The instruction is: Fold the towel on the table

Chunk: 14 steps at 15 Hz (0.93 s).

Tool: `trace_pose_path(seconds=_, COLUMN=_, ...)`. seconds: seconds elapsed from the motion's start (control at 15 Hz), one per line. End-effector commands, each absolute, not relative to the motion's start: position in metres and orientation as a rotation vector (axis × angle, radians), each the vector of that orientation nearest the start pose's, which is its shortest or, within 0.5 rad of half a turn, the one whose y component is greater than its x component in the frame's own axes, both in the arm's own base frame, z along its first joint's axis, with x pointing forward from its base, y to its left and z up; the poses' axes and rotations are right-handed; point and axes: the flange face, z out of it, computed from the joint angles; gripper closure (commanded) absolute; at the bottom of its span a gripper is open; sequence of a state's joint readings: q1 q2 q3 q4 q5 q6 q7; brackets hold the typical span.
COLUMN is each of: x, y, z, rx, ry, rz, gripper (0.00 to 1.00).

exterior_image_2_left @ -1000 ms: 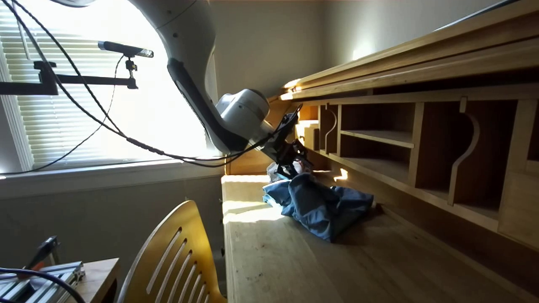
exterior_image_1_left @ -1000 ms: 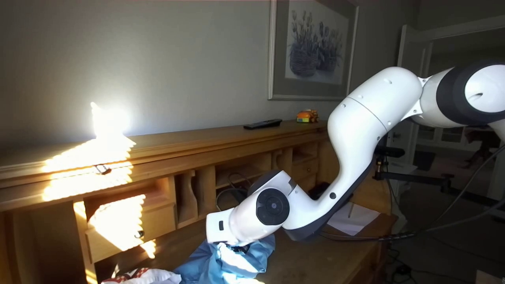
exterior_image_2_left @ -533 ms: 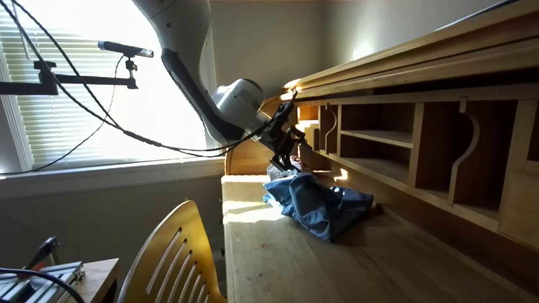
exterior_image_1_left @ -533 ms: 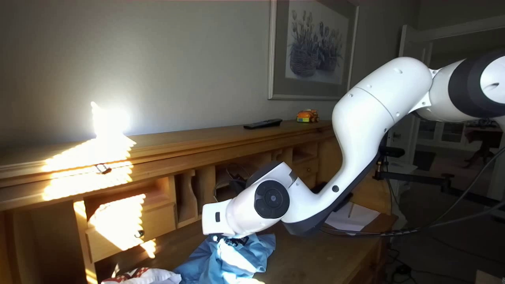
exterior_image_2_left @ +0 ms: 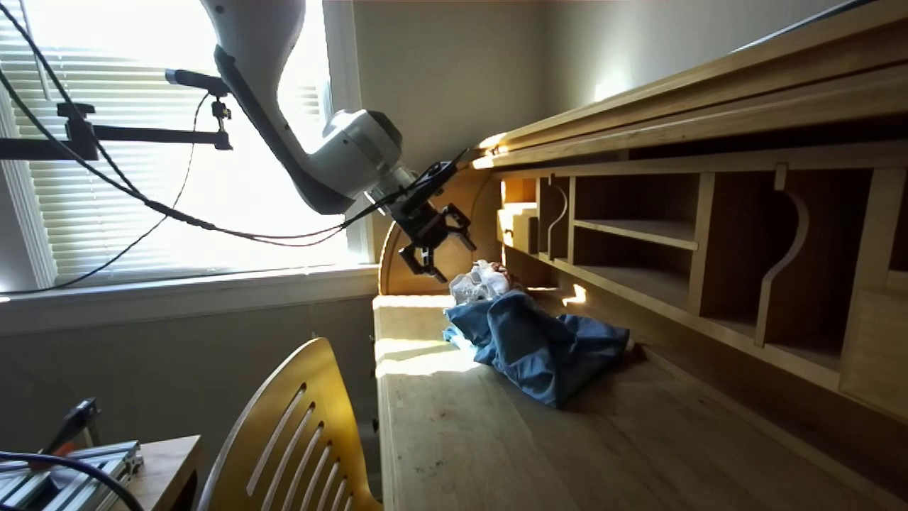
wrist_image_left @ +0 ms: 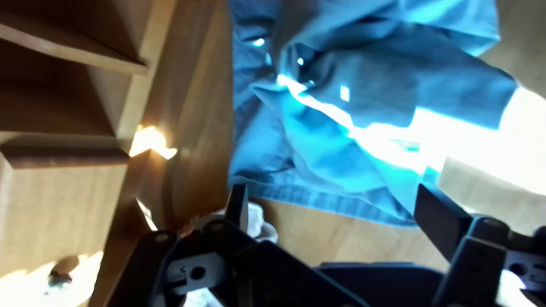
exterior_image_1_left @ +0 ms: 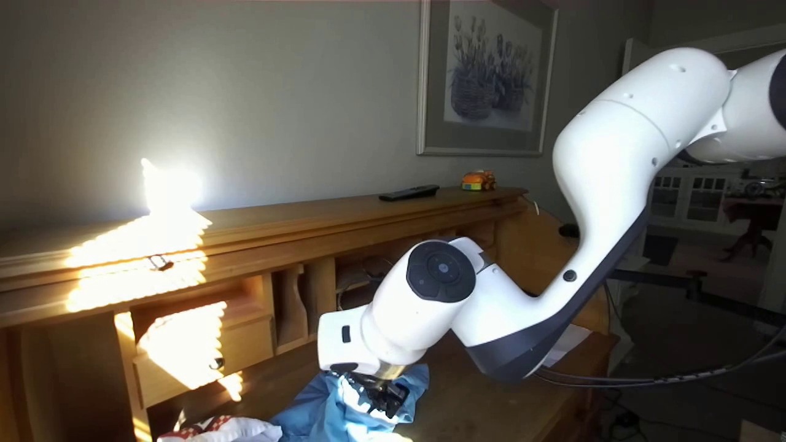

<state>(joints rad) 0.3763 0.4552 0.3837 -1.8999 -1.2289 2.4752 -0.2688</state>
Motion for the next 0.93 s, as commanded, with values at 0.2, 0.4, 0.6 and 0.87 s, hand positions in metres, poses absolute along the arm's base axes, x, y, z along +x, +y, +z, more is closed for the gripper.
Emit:
trace_pose_path(seconds=0.2, x=0.370, y=0.445, z=0.327, rx=1.714, ry=2.261, rz=0.329, gripper=0.00)
trace_pose_path(seconds=0.4, x=0.336, y=0.453, z=0.349, rx=1.859, ry=2.234, rz=0.305, gripper=0.00)
trace_pose_path(seconds=0.6, x=0.342, y=0.466, z=0.347, rx=1.853, ry=2.249, rz=0.343, gripper=0.00)
trace_pose_path(seconds=0.87, x=0.347, y=0.462, z=0.343, rx=1.862, ry=2.238, rz=0.332, gripper=0.00)
